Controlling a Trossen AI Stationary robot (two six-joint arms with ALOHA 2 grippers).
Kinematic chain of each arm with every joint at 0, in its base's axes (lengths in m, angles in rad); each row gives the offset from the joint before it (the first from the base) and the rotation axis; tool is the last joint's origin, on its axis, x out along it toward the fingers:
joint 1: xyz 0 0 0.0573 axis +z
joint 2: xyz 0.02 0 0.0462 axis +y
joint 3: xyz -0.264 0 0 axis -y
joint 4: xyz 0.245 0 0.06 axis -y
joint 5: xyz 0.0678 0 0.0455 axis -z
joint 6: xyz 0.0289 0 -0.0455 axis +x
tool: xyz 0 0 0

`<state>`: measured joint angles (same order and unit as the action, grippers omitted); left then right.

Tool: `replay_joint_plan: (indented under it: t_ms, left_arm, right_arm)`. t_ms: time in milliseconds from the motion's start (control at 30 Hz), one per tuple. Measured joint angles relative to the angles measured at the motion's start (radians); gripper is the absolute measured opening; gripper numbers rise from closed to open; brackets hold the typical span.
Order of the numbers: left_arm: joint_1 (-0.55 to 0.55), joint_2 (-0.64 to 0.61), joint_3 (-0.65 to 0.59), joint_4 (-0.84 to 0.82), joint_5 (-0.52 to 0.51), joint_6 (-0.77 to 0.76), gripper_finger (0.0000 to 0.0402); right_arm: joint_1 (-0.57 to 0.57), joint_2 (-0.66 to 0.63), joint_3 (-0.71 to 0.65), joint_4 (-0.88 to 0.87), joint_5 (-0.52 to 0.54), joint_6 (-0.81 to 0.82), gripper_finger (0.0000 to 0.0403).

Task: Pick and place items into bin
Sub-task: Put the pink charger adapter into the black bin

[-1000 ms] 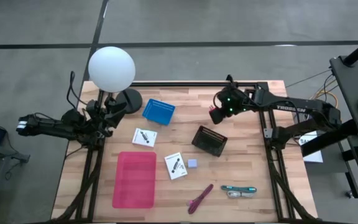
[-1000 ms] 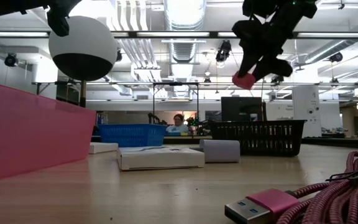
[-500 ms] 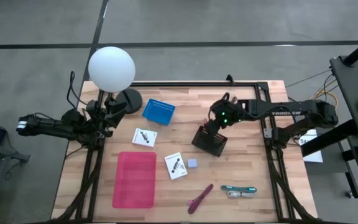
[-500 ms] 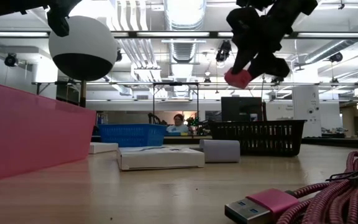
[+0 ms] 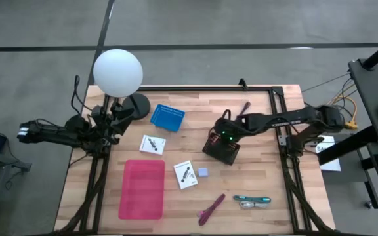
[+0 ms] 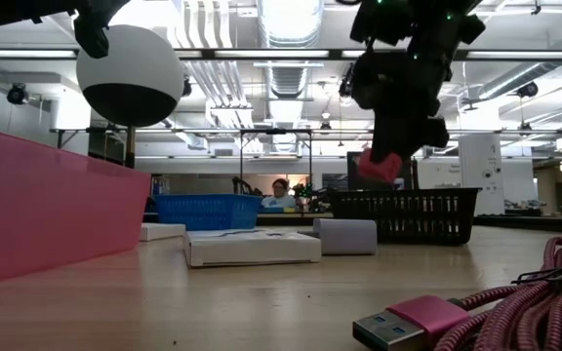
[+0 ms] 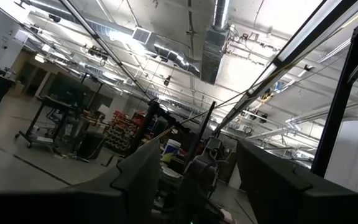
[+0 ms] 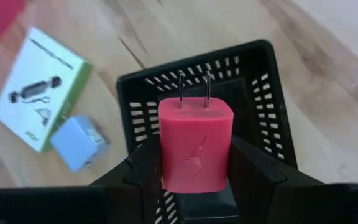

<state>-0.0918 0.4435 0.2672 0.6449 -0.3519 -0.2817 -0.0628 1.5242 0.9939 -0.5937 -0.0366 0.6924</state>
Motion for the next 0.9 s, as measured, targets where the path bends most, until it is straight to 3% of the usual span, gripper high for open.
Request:
replay_joint_plan:
  t_ms: [267,900]
  left_arm:
    - [0.000,0.000,-0.004,0.001,0.000,0.000,0.0196]
    - [0.000,0.000,-0.008,0.001,0.000,0.000,0.0196]
  right_arm:
    - [0.004,0.085,0.000,-0.002,-0.101,-0.044,0.0137]
    - [0.045,0.104,0.000,-0.136,-0.125,-0.065,0.0137]
